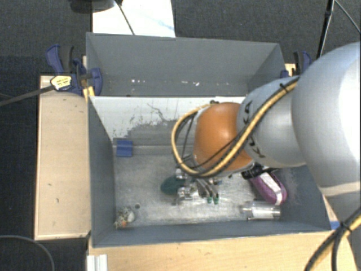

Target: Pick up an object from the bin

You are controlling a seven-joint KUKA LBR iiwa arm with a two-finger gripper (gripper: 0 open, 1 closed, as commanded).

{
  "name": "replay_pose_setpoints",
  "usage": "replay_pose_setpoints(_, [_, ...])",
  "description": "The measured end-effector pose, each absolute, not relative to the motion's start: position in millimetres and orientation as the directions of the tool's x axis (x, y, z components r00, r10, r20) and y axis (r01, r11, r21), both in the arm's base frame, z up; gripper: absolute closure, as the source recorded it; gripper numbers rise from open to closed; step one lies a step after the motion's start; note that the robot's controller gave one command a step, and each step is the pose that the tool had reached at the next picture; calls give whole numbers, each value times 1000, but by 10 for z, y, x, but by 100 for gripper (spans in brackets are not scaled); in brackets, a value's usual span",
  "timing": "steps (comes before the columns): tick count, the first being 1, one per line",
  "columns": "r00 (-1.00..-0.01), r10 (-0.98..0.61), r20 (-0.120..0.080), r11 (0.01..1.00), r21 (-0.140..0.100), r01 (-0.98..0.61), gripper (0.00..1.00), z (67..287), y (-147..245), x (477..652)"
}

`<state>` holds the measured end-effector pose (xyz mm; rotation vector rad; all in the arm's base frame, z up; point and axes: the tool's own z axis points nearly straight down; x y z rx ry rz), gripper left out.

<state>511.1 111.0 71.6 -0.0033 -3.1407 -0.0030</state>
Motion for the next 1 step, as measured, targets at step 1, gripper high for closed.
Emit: replay_pose_setpoints(1, [-997, -74, -10, 997, 1, -74, 100, 2032, 1003, 5292])
